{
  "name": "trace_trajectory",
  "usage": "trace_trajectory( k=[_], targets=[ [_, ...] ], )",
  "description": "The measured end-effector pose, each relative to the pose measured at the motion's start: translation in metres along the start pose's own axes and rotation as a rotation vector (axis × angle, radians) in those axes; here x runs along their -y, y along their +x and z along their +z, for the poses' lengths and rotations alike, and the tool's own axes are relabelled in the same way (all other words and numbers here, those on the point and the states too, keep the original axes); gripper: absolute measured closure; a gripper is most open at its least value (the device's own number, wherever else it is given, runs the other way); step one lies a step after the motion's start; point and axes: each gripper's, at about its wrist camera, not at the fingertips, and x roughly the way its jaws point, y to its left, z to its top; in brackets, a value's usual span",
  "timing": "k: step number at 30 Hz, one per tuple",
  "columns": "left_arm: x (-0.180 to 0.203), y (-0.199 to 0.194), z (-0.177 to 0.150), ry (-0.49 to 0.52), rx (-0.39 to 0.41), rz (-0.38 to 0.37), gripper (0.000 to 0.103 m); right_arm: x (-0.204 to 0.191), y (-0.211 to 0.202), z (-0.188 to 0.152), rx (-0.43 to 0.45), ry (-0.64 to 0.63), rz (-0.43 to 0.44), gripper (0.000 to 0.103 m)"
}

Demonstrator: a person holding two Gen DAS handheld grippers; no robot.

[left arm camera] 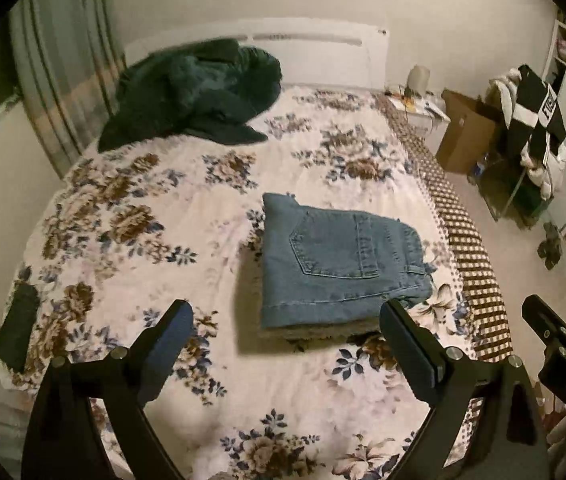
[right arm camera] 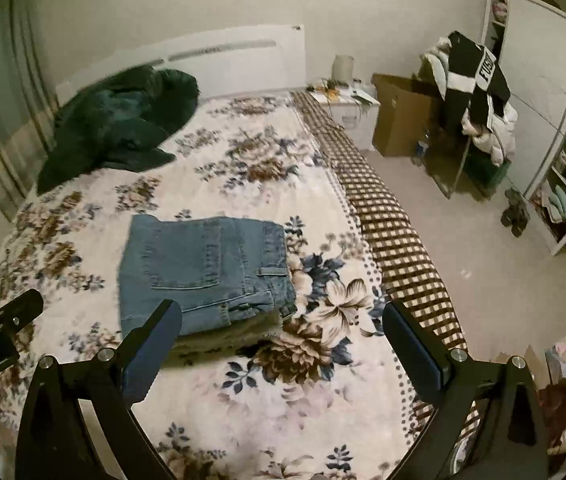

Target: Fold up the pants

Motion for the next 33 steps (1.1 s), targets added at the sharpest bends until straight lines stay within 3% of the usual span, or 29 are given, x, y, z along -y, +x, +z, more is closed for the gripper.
trace_trajectory(
  k=[7,16,29,31,33],
  targets=[
    [0.010,-0.081,-0.023,-0.015,0.083,0.037,0.008,0.012,-0.099,-0.016,0.090,-0.038,0.071,0.001],
    [0.023,-0.157,-0.059,-0.049,0.138,0.053,0.008,0.036,-0.219,-0.053,0.170,-0.068,0.140,0.001],
    [0.019,-0.213,-0.084,-0.021,0.188,0.041,0.008,0.048,-0.327,-0.090,0.218,-0.064,0.123,0.001],
    [0.017,-0.217,-0.086,-0.022,0.195,0.045,0.000,0.047,-0.335,-0.091,0.224,-0.064,0.117,0.001],
    [0.013,-0.220,-0.087,-0.026,0.208,0.046,0.000,0.047,-0.341,-0.092,0.228,-0.066,0.107,0.000]
  ],
)
